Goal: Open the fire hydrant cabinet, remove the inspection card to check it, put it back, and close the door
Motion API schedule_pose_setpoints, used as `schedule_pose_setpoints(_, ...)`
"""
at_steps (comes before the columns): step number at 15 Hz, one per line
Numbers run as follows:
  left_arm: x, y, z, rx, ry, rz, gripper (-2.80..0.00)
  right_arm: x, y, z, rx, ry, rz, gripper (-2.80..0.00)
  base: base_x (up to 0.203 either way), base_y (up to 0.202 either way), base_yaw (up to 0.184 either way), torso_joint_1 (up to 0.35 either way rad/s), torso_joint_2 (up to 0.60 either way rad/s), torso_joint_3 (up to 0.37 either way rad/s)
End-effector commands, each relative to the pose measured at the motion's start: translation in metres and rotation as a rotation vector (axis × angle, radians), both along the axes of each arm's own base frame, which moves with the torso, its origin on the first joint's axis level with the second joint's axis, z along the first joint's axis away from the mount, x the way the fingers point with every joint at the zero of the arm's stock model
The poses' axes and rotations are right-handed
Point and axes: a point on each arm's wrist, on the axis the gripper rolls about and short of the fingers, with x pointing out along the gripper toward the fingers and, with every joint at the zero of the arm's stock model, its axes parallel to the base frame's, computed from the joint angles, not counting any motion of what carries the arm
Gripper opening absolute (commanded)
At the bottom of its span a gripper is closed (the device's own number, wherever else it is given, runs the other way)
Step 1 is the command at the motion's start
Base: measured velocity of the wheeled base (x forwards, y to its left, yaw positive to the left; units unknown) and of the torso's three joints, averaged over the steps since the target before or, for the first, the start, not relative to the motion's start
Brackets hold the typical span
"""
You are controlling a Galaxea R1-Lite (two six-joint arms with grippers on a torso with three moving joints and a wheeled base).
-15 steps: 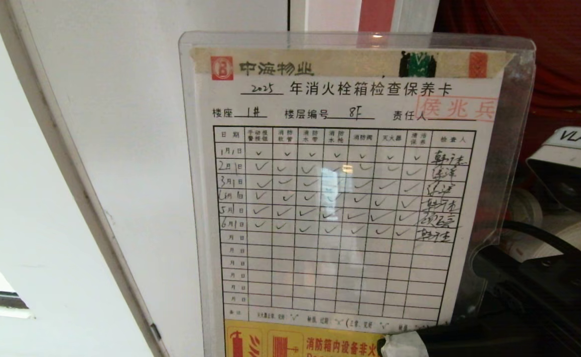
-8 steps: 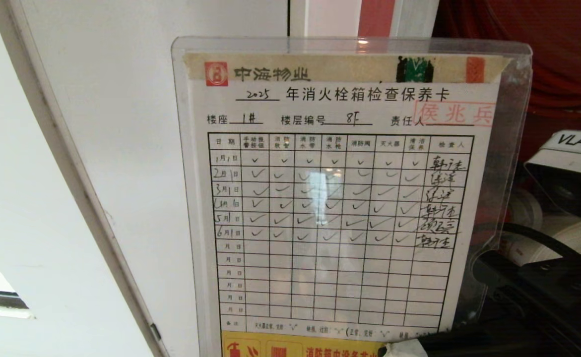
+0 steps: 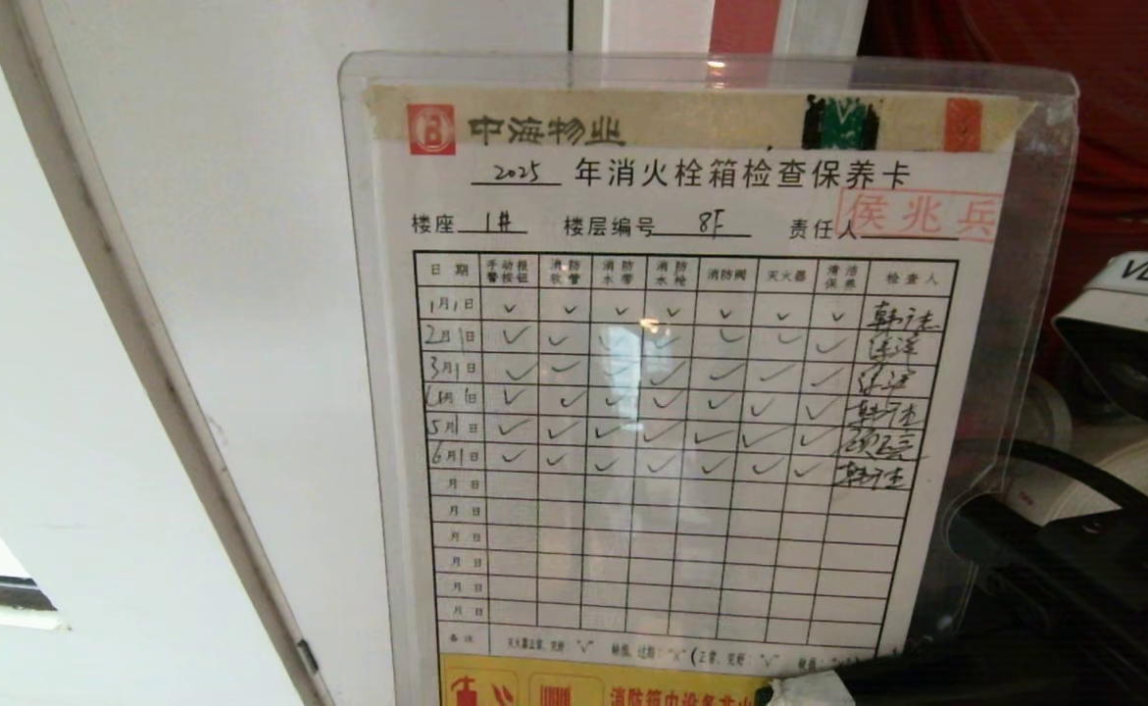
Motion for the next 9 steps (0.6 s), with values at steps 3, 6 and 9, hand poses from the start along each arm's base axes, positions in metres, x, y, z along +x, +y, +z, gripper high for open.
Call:
schedule_pose_setpoints(3, 0.0, 0.0, 0.0, 0.0, 0.0, 0.0, -2.8, -0.004, -0.008, 0.001, 0.003, -0.004, -0.031, -2.8, 0.0, 0.0, 0.0, 0.0, 0.0, 0.0)
schedule_pose_setpoints(6, 0.0, 0.0, 0.0, 0.0, 0.0, 0.0, -2.8, -0.016, -0.029, 0.005, 0.006, -0.007, -0.086, -2.8, 0.0, 0.0, 0.0, 0.0, 0.0, 0.0)
schedule_pose_setpoints(9, 0.0, 0.0, 0.0, 0.0, 0.0, 0.0, -2.8, -0.026, -0.046, 0.009, 0.013, -0.014, -0.134, -2.8, 0.0, 0.0, 0.0, 0.0, 0.0, 0.0)
